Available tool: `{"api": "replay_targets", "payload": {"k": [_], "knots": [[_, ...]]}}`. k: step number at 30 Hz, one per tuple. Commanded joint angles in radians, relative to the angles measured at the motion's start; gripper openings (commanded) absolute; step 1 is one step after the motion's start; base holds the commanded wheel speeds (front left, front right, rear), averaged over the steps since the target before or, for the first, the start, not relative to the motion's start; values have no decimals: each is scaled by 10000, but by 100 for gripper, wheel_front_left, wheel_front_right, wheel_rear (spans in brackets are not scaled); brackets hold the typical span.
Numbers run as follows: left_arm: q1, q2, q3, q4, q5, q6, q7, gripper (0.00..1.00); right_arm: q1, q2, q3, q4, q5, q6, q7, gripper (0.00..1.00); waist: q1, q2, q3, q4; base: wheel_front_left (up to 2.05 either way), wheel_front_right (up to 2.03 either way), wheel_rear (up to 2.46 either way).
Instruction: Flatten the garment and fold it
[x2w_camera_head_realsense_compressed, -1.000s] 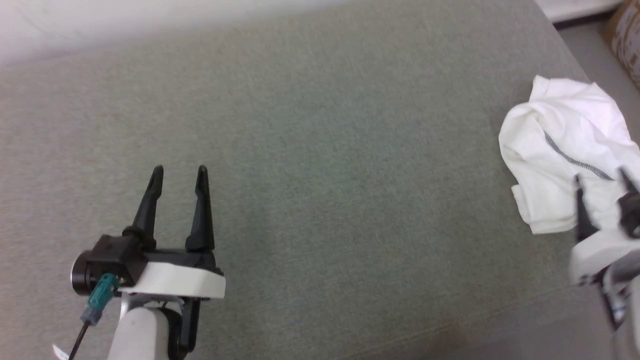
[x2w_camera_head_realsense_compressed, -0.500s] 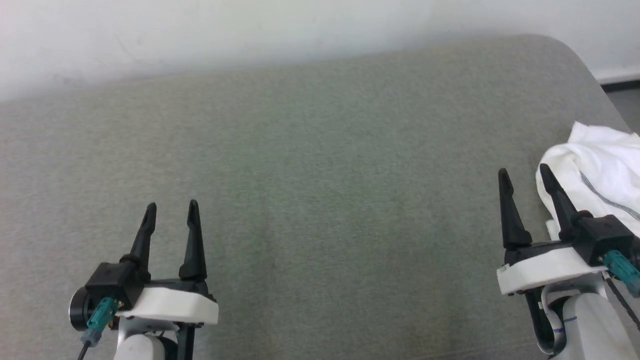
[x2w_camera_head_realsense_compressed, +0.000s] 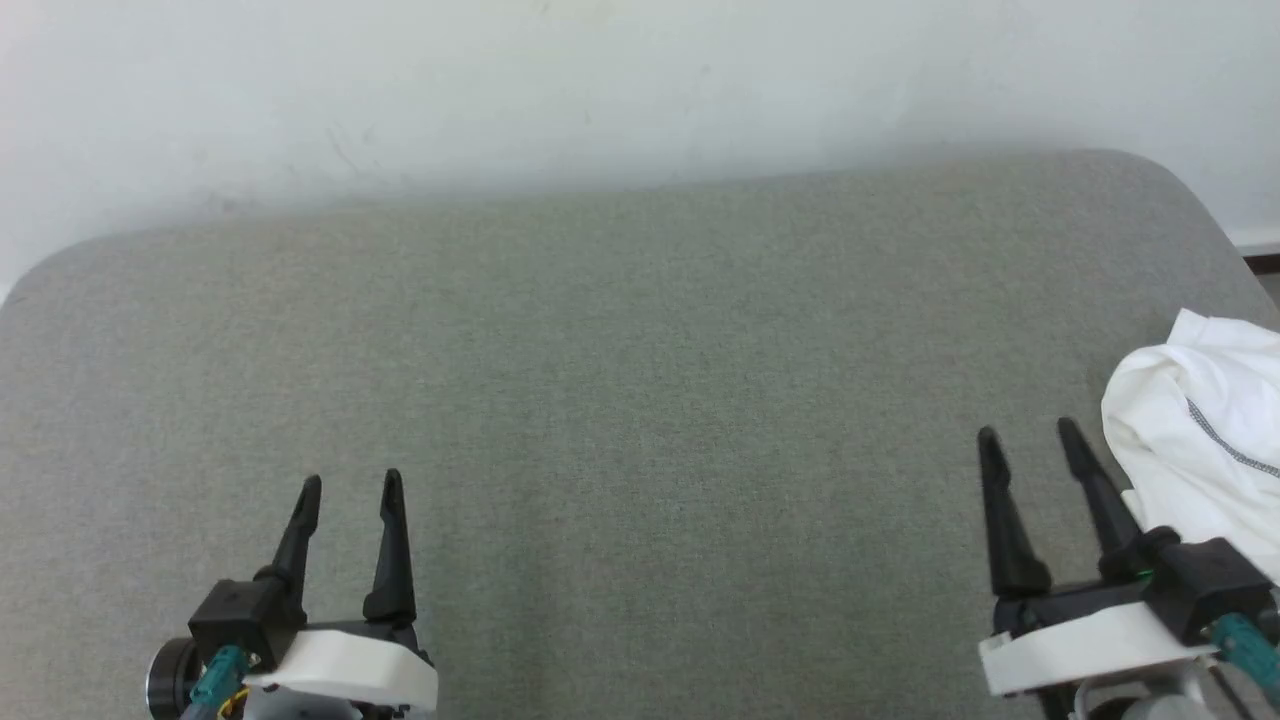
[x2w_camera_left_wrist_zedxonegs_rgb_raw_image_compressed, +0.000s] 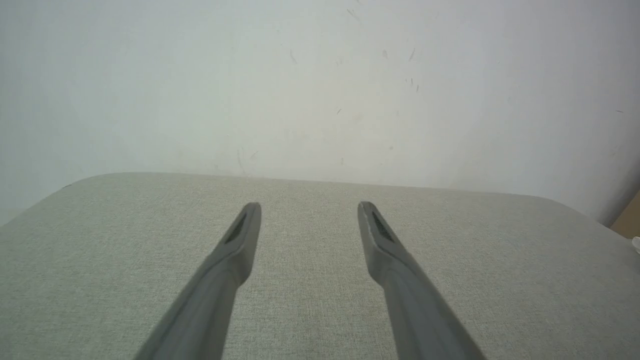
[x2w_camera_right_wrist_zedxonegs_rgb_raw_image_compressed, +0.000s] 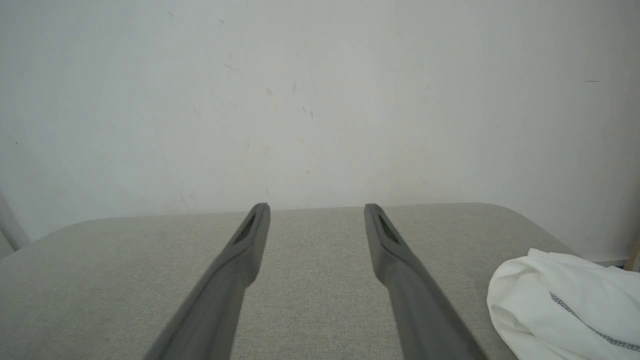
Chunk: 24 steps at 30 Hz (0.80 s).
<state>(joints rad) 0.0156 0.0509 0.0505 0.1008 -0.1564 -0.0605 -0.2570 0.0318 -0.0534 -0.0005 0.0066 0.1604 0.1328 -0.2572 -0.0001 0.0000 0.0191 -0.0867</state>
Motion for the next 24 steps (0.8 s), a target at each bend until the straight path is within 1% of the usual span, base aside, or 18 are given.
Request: {"api": "replay_targets", "payload": {"k": [1, 4, 13, 14, 24], "knots": [[155, -6, 3, 80, 110, -2, -47, 100, 187, 30, 127, -25, 68, -21, -45, 100, 1, 0, -134, 111, 0, 0, 0], [206, -6, -102, 171, 190, -24, -47, 100, 248, 30, 281, 50, -6, -21, -45, 100, 1, 0, -145, 232, 0, 0, 0], [134, -6, -379, 386, 345, -13, -47, 100, 253, 31, 324, 145, -560, -21, -45, 100, 1, 0, -79, 425, 0, 0, 0], [102, 0, -363, 357, 308, -1, 3, 0, 200, 2, 324, 128, -527, 0, 3, 0, 1, 0, -85, 420, 0, 0, 0], [86, 0, -369, 278, 380, 33, 162, 0, 169, 0, 311, 115, -588, -1, 162, 0, 2, 0, -89, 449, 0, 0, 0]]}}
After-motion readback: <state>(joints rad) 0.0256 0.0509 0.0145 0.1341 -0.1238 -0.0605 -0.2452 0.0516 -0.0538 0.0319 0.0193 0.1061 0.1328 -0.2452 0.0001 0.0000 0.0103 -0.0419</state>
